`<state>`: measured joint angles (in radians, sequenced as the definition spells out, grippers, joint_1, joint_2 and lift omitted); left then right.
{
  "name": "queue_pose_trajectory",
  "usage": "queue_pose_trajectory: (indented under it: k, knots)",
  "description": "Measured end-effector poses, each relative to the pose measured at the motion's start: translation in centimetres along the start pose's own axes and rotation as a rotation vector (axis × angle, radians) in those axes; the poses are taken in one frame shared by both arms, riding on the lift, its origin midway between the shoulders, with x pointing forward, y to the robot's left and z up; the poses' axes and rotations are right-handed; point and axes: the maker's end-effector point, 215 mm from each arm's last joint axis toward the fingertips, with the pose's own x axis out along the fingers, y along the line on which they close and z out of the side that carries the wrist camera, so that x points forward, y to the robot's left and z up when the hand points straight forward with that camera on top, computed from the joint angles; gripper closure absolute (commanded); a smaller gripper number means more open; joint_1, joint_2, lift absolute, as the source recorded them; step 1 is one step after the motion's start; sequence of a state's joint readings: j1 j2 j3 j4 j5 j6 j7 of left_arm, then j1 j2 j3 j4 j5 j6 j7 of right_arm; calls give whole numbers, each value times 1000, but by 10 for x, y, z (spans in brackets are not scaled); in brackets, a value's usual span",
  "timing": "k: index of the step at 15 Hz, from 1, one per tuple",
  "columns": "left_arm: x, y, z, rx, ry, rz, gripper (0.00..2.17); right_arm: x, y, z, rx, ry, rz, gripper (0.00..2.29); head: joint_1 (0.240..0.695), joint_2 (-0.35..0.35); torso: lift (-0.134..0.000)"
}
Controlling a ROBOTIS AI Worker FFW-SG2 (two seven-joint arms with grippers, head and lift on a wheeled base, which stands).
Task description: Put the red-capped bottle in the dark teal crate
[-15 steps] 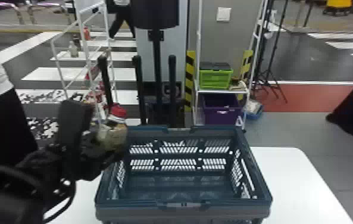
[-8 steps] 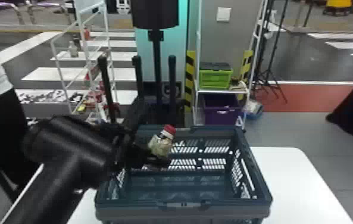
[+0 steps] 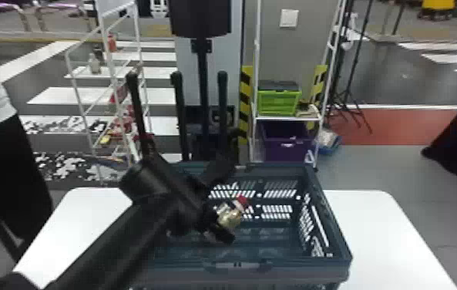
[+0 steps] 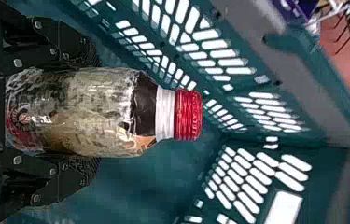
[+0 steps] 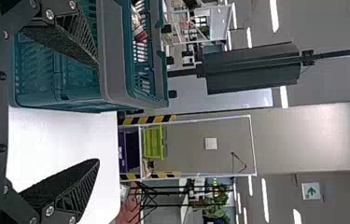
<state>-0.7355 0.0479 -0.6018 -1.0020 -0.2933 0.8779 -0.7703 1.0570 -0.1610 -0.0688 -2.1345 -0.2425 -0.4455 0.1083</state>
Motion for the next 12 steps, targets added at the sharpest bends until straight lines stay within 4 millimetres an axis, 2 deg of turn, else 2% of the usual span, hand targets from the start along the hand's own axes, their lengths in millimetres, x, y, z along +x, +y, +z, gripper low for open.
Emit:
queue_pose_trajectory:
  k: [2, 3, 4, 5, 6, 9, 12]
  knots:
    - [15, 6, -8, 52, 27, 21, 1767, 0, 1, 0, 3, -1, 1, 151, 499, 0, 0]
    - [18, 8, -14, 68, 42, 32, 1436, -1, 2, 1, 4, 0, 2, 151, 499, 0, 0]
    - [20, 11, -18, 77, 54, 41, 626, -1, 3, 1, 4, -1, 3, 151, 499, 0, 0]
    - [21, 13, -22, 86, 65, 54, 117, -1, 3, 2, 3, -2, 4, 151, 499, 0, 0]
    - [23, 13, -25, 97, 76, 66, 2, 0, 4, 3, 3, -1, 5, 151, 499, 0, 0]
    - [23, 13, -30, 109, 85, 88, 16, 0, 4, 2, 3, 1, 3, 151, 499, 0, 0]
    - [3, 19, -16, 65, 39, 119, 16, -2, 3, 1, 2, 1, -1, 151, 499, 0, 0]
